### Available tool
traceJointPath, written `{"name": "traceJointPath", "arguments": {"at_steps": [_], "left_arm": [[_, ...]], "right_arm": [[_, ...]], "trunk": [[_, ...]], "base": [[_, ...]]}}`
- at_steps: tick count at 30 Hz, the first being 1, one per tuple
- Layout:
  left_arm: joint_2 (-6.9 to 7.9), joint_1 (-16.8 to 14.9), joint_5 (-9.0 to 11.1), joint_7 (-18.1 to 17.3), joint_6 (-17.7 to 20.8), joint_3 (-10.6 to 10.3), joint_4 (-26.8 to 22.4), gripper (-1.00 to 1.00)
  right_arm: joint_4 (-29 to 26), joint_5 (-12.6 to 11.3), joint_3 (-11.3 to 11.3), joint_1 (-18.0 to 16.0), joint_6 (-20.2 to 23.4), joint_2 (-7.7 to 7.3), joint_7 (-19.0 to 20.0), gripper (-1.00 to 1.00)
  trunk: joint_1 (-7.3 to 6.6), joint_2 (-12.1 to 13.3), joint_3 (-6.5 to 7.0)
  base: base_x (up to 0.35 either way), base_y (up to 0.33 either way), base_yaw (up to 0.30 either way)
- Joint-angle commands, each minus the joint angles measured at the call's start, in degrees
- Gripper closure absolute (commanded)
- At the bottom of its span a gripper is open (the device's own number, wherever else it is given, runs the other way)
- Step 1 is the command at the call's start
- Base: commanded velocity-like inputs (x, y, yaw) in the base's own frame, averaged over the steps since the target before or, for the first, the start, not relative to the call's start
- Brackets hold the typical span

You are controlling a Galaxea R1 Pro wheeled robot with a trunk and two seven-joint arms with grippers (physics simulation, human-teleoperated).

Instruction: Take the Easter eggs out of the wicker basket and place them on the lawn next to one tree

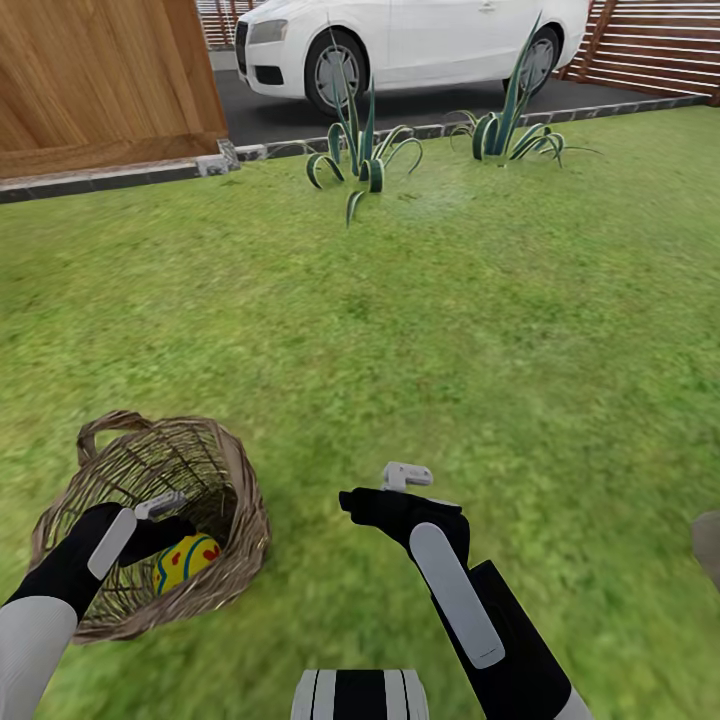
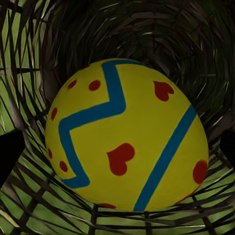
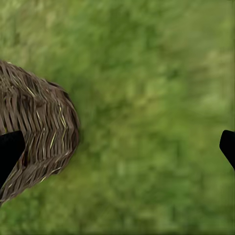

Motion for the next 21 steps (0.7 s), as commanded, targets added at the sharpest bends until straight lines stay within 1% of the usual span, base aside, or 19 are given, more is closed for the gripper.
{"name": "traceJointPath", "arguments": {"at_steps": [1, 7, 16, 17, 19, 20, 21], "left_arm": [[0.02, 0.0, 0.6, 0.5, 0.2, 0.1, -0.1, -1.00], [0.16, -0.1, 0.7, 0.6, 0.3, 0.2, -0.1, -1.00], [0.23, -0.1, 0.8, 0.9, 0.3, 0.5, 0.1, -1.00], [0.25, -0.2, 1.1, 1.0, 0.3, 0.5, 0.2, -1.00], [0.30, -0.7, 2.8, 1.2, 0.3, 0.5, 0.5, -1.00], [0.35, -1.2, 4.4, 1.4, 0.3, 0.5, 0.6, -1.00], [0.37, -1.4, 5.3, 1.5, 0.3, 0.4, 0.7, -1.00]], "right_arm": [[-0.1, -0.5, 0.0, 0.0, 0.1, 0.01, -0.6, -1.00], [-0.1, -0.5, 0.0, 0.0, 0.1, 0.01, -0.6, -1.00], [-0.1, -0.5, 0.0, 0.0, 0.1, 0.01, -0.6, -1.00], [-0.1, -0.5, 0.0, 0.0, 0.1, 0.01, -0.6, -1.00], [-0.1, -0.5, 0.0, 0.0, 0.1, 0.01, -0.6, -1.00], [-0.1, -0.5, 0.0, 0.0, 0.1, 0.01, -0.6, -1.00], [-0.1, -0.5, 0.0, 0.0, 0.1, 0.01, -0.6, -1.00]], "trunk": [[-0.01, 0.0, -0.04], [-0.01, 0.0, -0.05], [-0.01, 0.0, -0.05], [-0.01, 0.0, -0.05], [-0.01, 0.0, -0.05], [-0.01, 0.0, -0.05], [-0.01, 0.0, -0.05]], "base": [[0.044, -0.003, 0.003], [0.094, -0.001, 0.001], [0.011, 0.000, 0.000], [0.002, 0.000, 0.000], [0.001, 0.000, 0.000], [0.000, 0.000, 0.000], [0.000, 0.000, 0.000]]}}
